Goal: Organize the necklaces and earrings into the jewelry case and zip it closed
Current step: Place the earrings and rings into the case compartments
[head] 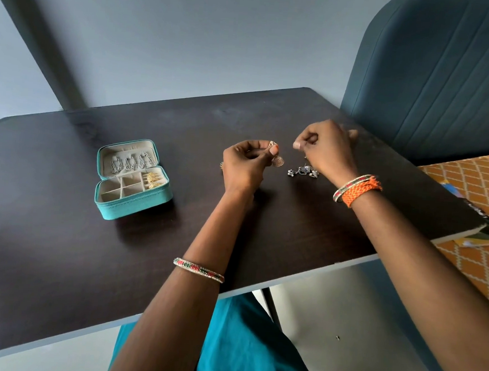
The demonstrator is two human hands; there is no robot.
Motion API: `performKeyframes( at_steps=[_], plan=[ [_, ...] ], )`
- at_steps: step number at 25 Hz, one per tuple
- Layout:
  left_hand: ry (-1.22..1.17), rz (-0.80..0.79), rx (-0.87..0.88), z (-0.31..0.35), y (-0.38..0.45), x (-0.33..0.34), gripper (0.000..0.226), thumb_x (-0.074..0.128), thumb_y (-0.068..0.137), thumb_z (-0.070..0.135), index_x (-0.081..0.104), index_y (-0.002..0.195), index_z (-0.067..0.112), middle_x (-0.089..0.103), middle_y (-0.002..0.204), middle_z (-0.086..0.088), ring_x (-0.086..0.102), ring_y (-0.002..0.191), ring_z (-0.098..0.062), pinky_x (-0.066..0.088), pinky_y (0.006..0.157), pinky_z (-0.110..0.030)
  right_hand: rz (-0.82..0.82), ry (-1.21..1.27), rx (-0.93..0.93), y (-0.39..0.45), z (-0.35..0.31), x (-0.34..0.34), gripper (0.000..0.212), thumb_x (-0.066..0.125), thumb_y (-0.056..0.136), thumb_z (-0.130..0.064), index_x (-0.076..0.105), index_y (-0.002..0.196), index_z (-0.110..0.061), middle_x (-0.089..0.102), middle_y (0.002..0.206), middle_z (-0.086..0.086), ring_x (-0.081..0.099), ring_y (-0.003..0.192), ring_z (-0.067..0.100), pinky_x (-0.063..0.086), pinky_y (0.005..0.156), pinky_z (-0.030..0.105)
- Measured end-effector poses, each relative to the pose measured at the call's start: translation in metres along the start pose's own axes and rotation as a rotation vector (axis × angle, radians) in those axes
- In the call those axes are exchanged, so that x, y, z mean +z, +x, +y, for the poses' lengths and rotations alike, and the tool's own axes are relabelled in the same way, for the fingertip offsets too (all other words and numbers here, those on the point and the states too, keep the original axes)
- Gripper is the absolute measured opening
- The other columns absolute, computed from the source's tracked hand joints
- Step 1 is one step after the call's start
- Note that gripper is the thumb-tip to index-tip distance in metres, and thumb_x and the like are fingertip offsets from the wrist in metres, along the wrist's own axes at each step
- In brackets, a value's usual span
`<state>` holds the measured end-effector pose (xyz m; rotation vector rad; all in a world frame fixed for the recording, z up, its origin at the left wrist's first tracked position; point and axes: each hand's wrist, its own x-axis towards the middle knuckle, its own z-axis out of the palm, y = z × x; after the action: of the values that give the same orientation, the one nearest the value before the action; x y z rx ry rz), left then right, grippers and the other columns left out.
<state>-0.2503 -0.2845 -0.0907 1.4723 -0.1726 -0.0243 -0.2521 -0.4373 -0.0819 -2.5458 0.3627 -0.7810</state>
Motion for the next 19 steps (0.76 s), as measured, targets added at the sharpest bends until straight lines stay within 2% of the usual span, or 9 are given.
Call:
performKeyframes(
  at_steps=[2,3,5,7,10,14,19],
  plan=[
    [0.019,-0.008,-0.031,0.003,-0.001,-0.002,0.009,0.076,0.079,0.022,0.068,0.079,0.019,0.067,0.054,0.01,0.064,0.067,-0.003,0.04,0.047,-0.015,0.034,0.302,0.045,0.0,-0.003,-0.01,0.013,0.074,0.074,-0.025,0.065,0.064,-0.025,0.061,0.059,-0.01,0.062,0.069,0.013,0.045,0.078,0.038],
    [0.017,-0.02,-0.033,0.004,-0.002,-0.003,0.009,0.076,0.079,0.022,0.067,0.078,0.021,0.067,0.055,0.011,0.064,0.068,-0.003,0.042,0.05,-0.015,0.028,0.467,0.068,-0.003,-0.006,-0.017,0.017,0.076,0.074,-0.023,0.063,0.063,-0.025,0.064,0.06,-0.008,0.062,0.064,0.011,0.053,0.073,0.039],
    [-0.043,-0.078,-0.043,0.009,-0.007,-0.007,0.007,0.073,0.081,0.017,0.067,0.079,0.019,0.067,0.056,0.01,0.063,0.064,-0.002,0.048,0.059,-0.018,-0.032,0.728,0.104,-0.015,-0.016,-0.029,0.017,0.077,0.076,-0.018,0.063,0.069,-0.022,0.067,0.063,-0.002,0.063,0.058,0.01,0.054,0.06,0.03],
    [-0.125,-0.146,-0.045,0.014,-0.017,-0.014,0.006,0.069,0.084,0.009,0.067,0.082,0.014,0.069,0.061,0.008,0.063,0.063,-0.003,0.053,0.067,-0.021,-0.166,0.899,0.119,-0.032,-0.028,-0.039,0.012,0.075,0.078,-0.011,0.064,0.076,-0.015,0.068,0.063,0.0,0.062,0.053,0.009,0.053,0.051,0.024],
    [-0.14,-0.173,0.026,0.022,-0.038,-0.03,0.008,0.063,0.086,0.0,0.065,0.085,0.007,0.069,0.066,0.001,0.065,0.06,-0.005,0.057,0.066,-0.019,-0.342,0.968,0.12,-0.056,-0.04,-0.049,0.008,0.07,0.08,-0.004,0.066,0.085,-0.009,0.07,0.074,0.006,0.068,0.062,0.011,0.056,0.057,0.022],
    [-0.112,-0.146,0.055,0.021,-0.07,-0.061,0.008,0.061,0.086,-0.003,0.063,0.09,0.004,0.066,0.076,-0.01,0.065,0.06,-0.006,0.056,0.063,-0.019,-0.486,0.957,0.076,-0.082,-0.056,-0.049,0.016,0.068,0.08,0.003,0.068,0.09,-0.01,0.071,0.08,0.004,0.07,0.071,0.01,0.058,0.064,0.023],
    [-0.014,-0.089,0.049,0.006,-0.098,-0.1,0.017,0.066,0.084,0.002,0.062,0.097,0.011,0.066,0.08,-0.008,0.065,0.061,-0.006,0.054,0.061,-0.018,-0.622,1.023,0.124,-0.112,-0.07,-0.027,0.021,0.064,0.082,0.007,0.064,0.094,-0.011,0.067,0.074,0.003,0.066,0.063,0.009,0.056,0.056,0.021]
  ],
)
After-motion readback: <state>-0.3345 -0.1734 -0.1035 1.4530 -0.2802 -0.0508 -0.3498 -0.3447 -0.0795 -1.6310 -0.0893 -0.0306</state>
